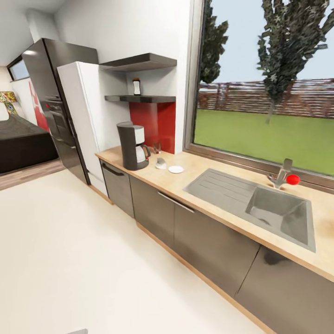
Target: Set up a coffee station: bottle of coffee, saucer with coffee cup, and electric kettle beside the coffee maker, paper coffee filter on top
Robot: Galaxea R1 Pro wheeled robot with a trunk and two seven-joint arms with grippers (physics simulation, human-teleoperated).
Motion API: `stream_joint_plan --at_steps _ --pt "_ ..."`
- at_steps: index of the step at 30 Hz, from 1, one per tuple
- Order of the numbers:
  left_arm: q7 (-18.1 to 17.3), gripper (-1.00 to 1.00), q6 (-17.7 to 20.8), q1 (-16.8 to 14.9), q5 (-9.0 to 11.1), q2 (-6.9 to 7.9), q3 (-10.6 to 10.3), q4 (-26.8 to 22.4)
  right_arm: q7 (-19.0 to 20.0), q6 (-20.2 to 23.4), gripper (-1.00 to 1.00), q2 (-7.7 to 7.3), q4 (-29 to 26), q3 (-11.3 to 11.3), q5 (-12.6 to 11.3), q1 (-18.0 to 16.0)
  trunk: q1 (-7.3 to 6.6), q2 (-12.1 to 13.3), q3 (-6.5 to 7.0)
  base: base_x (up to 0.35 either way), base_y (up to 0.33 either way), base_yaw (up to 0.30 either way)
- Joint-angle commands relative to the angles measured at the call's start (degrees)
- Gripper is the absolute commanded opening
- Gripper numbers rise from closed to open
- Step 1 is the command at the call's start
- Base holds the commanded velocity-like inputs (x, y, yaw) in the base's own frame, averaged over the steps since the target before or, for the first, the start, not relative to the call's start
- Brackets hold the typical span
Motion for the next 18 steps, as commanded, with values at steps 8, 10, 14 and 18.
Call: stream_joint_plan --at_steps 8,10,14,18 --pt "-0.1 1.00 -0.2 -0.1 0.6 0.02 -0.1 0.1 -0.2 -0.3 1.00 0.03 0.4 -0.2 0.3 -0.1 0.06 -0.1 -0.12 0.326 0.127 0.000" --pt "-0.1 1.00 -0.2 -0.1 0.6 0.02 -0.1 0.1 -0.2 -0.3 1.00 0.03 0.4 -0.2 0.3 0.0 0.06 -0.1 -0.12 0.301 0.208 0.000" --pt "-0.1 1.00 -0.2 -0.1 0.6 0.02 -0.1 0.1 -0.2 -0.3 1.00 0.03 0.5 -0.2 0.3 0.0 0.06 -0.1 -0.12 0.291 0.222 0.000" --pt "-0.1 1.00 -0.2 -0.1 0.6 0.01 -0.1 0.1 -0.2 -0.3 1.00 0.03 0.4 -0.2 0.3 0.0 0.06 -0.1 -0.12 0.284 0.231 0.000"
